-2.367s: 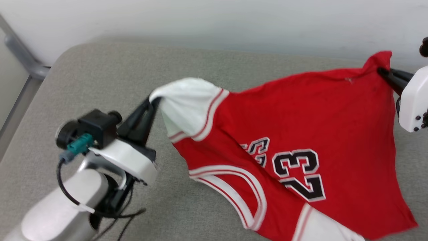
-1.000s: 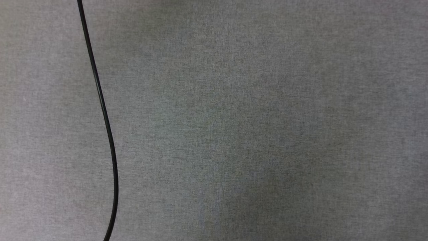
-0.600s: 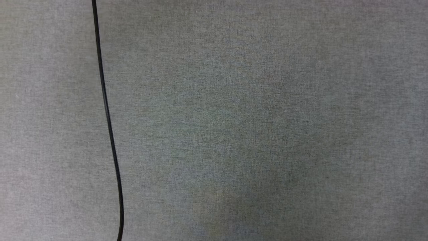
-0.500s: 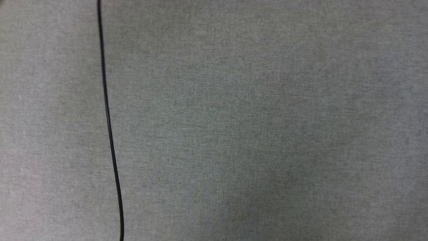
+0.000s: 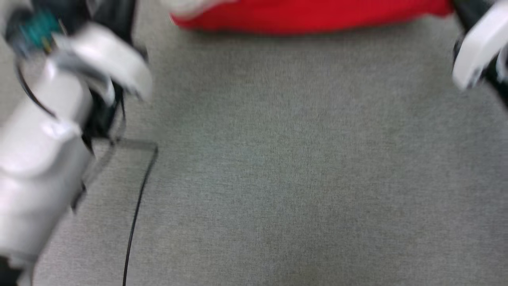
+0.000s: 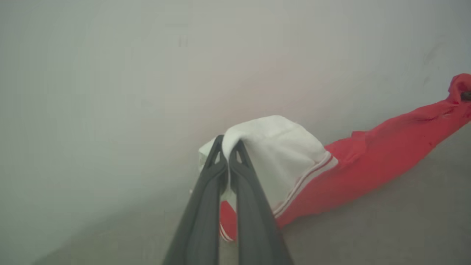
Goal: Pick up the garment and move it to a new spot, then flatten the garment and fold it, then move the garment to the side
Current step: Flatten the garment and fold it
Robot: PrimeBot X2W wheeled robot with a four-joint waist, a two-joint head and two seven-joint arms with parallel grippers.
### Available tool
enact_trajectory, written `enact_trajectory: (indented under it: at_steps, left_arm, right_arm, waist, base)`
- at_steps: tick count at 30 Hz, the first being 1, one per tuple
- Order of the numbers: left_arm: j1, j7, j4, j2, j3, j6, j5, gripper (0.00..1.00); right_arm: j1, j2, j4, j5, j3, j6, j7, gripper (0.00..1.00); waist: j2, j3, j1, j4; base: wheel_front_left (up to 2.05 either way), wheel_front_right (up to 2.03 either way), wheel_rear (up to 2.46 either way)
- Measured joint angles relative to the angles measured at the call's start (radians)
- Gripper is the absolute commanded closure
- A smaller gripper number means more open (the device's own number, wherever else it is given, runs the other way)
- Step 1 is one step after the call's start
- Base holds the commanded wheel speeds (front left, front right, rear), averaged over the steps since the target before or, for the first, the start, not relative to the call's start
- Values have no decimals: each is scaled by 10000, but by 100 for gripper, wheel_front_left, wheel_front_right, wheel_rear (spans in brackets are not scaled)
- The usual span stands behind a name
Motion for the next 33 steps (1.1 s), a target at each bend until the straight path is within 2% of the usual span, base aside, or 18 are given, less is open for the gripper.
enact_trajectory:
  at_steps: [4,11,17,26,33]
  left_arm:
    - [1988,36,-911,144,-196,470,-447,100]
    - [4846,196,-2063,759,-531,1419,-915,100]
    - [7171,265,-2878,1043,-892,1988,-1486,100]
    - [9802,276,-3620,1406,-1212,2635,-2299,100]
    - [11137,307,-4224,1503,-1258,3072,-2913,100]
  right_arm:
    - [1636,-267,-290,305,219,0,-180,100]
    - [4261,-652,-1014,779,424,0,-217,100]
    - [6436,-861,-1703,1068,113,0,-261,100]
    - [9814,-1062,-2909,1116,-1296,0,-25,100]
    - [12122,-786,-4027,550,-2685,2,504,100]
  waist:
    - [0,-702,-1,50]
    - [0,-1961,-1,144]
    - [1,-3056,-3,161]
    - [0,-4279,-3,138]
    - [0,-4565,-3,133]
  base:
    - [0,0,0]
    - [0,0,0]
    - [0,0,0]
    - [0,0,0]
    - [0,0,0]
